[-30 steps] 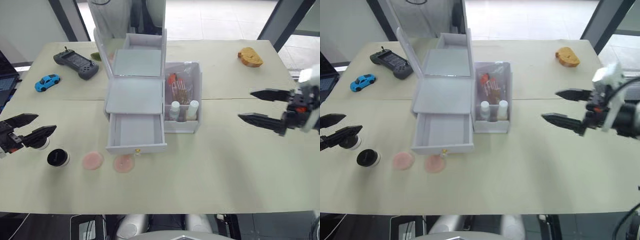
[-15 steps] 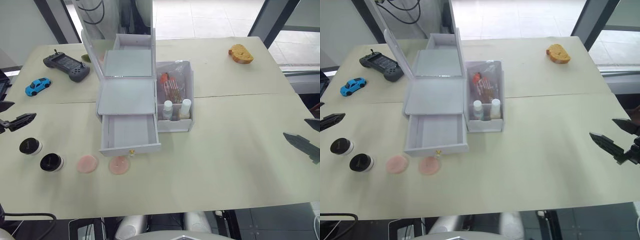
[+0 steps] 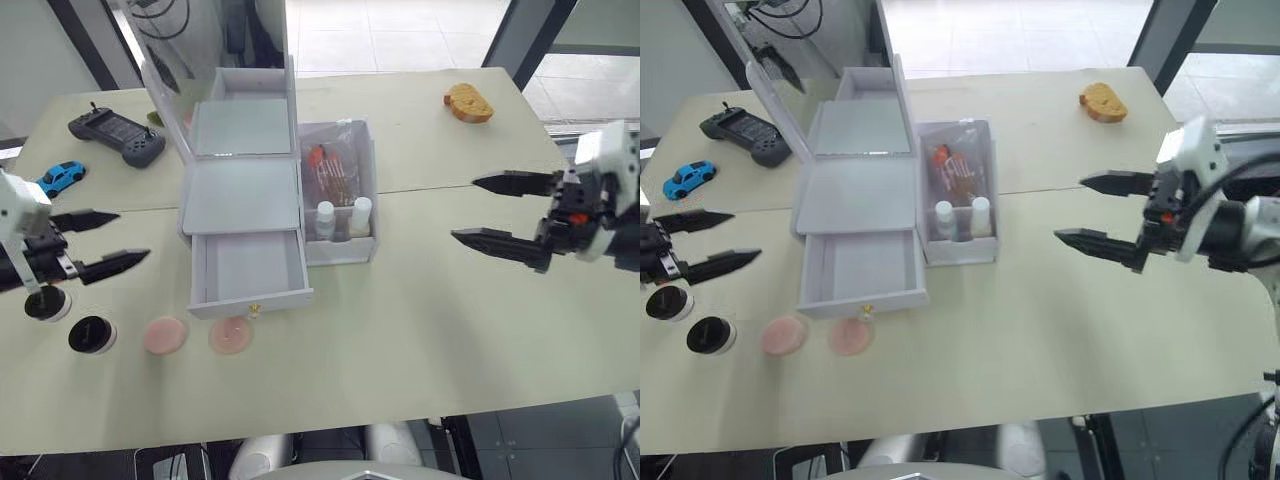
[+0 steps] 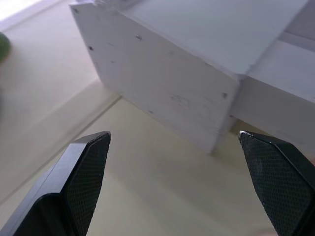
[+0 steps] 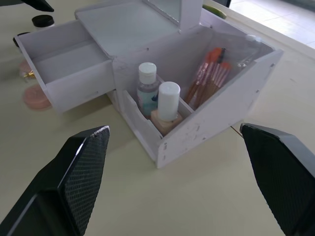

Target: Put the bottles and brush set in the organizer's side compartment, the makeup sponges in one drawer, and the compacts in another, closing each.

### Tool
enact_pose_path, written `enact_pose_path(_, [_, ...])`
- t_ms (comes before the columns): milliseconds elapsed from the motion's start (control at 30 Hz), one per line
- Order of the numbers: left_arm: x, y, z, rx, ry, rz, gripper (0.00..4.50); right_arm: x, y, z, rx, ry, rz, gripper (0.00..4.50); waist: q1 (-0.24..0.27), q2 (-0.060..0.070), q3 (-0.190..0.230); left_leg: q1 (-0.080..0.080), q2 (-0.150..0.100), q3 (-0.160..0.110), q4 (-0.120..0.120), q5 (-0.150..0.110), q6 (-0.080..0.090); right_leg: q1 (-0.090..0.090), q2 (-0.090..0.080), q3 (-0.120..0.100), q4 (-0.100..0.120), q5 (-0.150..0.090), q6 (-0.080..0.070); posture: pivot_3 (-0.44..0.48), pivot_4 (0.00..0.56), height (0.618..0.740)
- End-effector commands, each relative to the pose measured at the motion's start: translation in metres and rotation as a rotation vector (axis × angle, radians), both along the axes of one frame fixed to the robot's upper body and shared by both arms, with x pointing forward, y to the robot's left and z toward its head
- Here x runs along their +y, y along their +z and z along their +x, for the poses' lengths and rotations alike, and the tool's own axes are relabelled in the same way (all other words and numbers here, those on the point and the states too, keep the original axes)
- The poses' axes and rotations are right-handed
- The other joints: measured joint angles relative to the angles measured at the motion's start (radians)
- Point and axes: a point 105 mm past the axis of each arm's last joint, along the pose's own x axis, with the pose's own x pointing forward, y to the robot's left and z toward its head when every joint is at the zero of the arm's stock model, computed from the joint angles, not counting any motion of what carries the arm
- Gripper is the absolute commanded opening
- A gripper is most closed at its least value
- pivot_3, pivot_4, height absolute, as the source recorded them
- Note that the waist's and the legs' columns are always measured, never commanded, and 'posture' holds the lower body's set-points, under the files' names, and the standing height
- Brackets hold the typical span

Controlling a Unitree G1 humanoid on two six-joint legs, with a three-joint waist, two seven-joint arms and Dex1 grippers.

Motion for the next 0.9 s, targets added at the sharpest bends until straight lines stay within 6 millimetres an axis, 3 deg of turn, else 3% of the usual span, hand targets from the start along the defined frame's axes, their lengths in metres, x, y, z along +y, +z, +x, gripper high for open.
enact_pose_path(33, [-0.022, 0.011, -0.025, -0.026, -0.034, -0.009, 4.48, 0.033, 0.014, -0.016, -0.042, 0.162, -0.044, 4.5, 0.002, 0.0, 0.0, 0.0, 0.0, 0.0, 0.0, 0.0, 0.0, 0.0, 0.0, 0.0, -0.001, 0.0, 0.0, 0.0, 0.15, 0.734])
enact_pose_path(133, [-0.034, -0.004, -0.045, 0.012, -0.029, -0.056, 4.48, 0.053, 0.024, -0.029, 0.011, 0.276, -0.007, 4.5, 0.007, 0.0, 0.0, 0.0, 0.0, 0.001, 0.0, 0.0, 0.0, 0.0, -0.001, 0.001, -0.001, 0.0, 0.0, 0.0, 0.15, 0.734])
enact_pose_path(267, [-0.041, -0.035, -0.066, 0.064, 0.014, -0.083, 4.48, 0.061, 0.023, -0.036, 0.041, 0.329, -0.083, 4.5, 0.027, 0.0, 0.0, 0.001, 0.0, 0.001, 0.0, 0.0, 0.0, 0.002, 0.0, 0.0, -0.002, 0.001, -0.001, 0.0, 0.15, 0.734])
enact_pose_path(500, [-0.05, -0.094, -0.09, 0.182, 0.156, -0.142, 4.48, 0.068, 0.038, -0.028, -0.039, 0.299, -0.142, 4.5, 0.05, 0.0, 0.0, 0.001, -0.001, 0.003, 0.001, -0.001, 0.001, 0.003, 0.0, 0.001, -0.004, 0.003, -0.004, 0.0, 0.15, 0.734])
enact_pose_path(667, [-0.08, -0.118, -0.092, 0.182, 0.15, -0.182, 4.48, 0.065, 0.038, -0.025, -0.043, 0.281, -0.161, 4.5, 0.063, -0.001, 0.0, 0.001, -0.001, 0.004, 0.001, -0.001, 0.002, 0.003, 0.0, 0.001, -0.005, 0.004, -0.003, 0.0, 0.15, 0.734])
enact_pose_path(900, [-0.11, -0.125, -0.082, 0.093, 0.115, -0.148, 4.48, 0.056, 0.044, -0.018, -0.055, 0.242, -0.164, 4.5, 0.061, -0.001, 0.0, 0.001, -0.001, 0.005, 0.001, -0.001, 0.002, 0.003, 0.0, 0.002, -0.005, 0.004, -0.003, 0.0, 0.15, 0.734])
